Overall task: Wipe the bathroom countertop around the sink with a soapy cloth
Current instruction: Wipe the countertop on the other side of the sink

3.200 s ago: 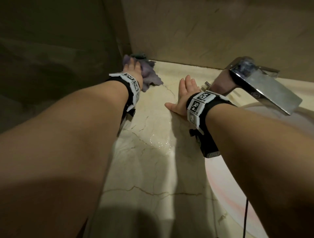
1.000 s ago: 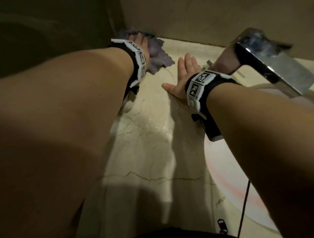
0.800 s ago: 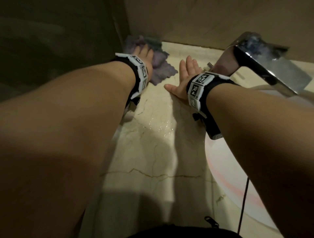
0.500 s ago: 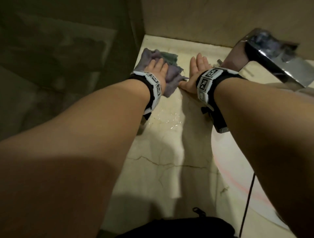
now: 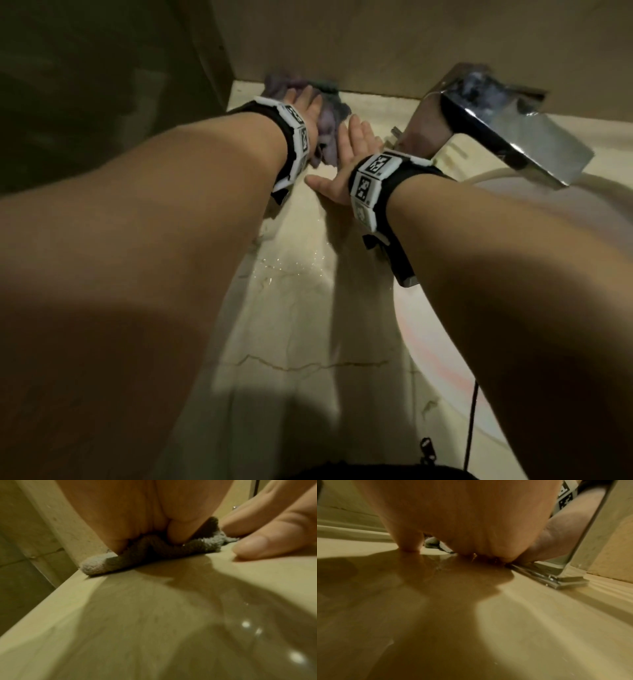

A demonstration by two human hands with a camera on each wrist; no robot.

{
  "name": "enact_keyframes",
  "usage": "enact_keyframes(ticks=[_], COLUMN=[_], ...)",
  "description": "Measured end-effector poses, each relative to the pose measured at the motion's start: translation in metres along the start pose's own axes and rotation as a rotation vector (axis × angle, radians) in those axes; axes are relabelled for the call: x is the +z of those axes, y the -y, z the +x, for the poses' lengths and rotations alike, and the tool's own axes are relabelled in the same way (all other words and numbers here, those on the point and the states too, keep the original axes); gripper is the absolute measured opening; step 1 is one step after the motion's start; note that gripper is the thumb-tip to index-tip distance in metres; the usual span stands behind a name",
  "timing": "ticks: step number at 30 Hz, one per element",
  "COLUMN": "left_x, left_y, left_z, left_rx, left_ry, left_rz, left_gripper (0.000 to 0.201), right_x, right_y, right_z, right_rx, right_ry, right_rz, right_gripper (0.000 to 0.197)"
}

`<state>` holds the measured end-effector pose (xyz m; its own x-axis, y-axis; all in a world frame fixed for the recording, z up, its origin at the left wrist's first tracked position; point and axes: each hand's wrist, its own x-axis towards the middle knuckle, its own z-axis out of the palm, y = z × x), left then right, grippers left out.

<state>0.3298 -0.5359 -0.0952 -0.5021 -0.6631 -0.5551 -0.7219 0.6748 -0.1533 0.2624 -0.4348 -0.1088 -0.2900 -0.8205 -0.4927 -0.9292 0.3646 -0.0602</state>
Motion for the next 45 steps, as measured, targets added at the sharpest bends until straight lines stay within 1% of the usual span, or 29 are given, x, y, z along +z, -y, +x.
enact_keyframes(ticks=[3,7,14,17,20,23,27,32,35,38,40,42,45], left_x=[-0.003,-0.004,0.006,0.015,0.024,0.024,0.023,0.009,0.0,-0.004,-0.005,-0.004,-0.002], left_y=[-0.001,-0.002,-0.004,-0.004,-0.003,-0.004,0.0,-0.006,-0.006,-0.004,-0.004,-0.004,-0.003], left_z=[0.003,-0.003,-0.031,-0.048,-0.062,-0.069,-0.057,-0.03,-0.009,0.004,0.005,0.003,-0.003], left_rx=[0.012,0.022,-0.004,0.007,0.027,0.019,0.041,0.031,0.05,0.069,0.077,0.076,0.054], left_ry=[-0.012,-0.031,0.032,0.037,0.041,0.066,0.079,0.049,0.005,-0.038,-0.054,-0.05,-0.019], left_rz=[-0.03,-0.043,-0.045,-0.078,-0.085,-0.081,-0.061,-0.034,-0.024,-0.026,-0.033,-0.035,-0.045], left_gripper=[0.08,0.079,0.079,0.074,0.071,0.07,0.077,0.087,0.083,0.07,0.065,0.066,0.074], right_x=[0.003,0.003,-0.004,-0.002,0.002,0.004,0.004,-0.001,-0.006,-0.008,-0.009,-0.009,-0.011], right_y=[-0.003,-0.002,-0.004,-0.005,-0.005,-0.005,-0.003,0.0,0.0,0.0,0.0,0.0,-0.002], right_z=[0.003,0.003,0.0,0.002,0.004,0.003,0.001,-0.002,-0.005,-0.007,-0.007,-0.007,-0.006], right_rx=[0.0,-0.003,-0.013,-0.03,-0.033,-0.037,-0.038,-0.013,-0.007,-0.002,-0.002,-0.001,-0.002], right_ry=[-0.015,-0.019,0.003,-0.027,-0.049,-0.071,-0.079,-0.029,0.015,0.036,0.035,0.041,0.051], right_rz=[0.035,0.054,-0.005,0.002,0.029,0.05,0.055,0.029,0.001,-0.016,-0.004,-0.007,-0.023], right_gripper=[0.1,0.1,0.103,0.104,0.1,0.096,0.096,0.108,0.108,0.106,0.106,0.107,0.107])
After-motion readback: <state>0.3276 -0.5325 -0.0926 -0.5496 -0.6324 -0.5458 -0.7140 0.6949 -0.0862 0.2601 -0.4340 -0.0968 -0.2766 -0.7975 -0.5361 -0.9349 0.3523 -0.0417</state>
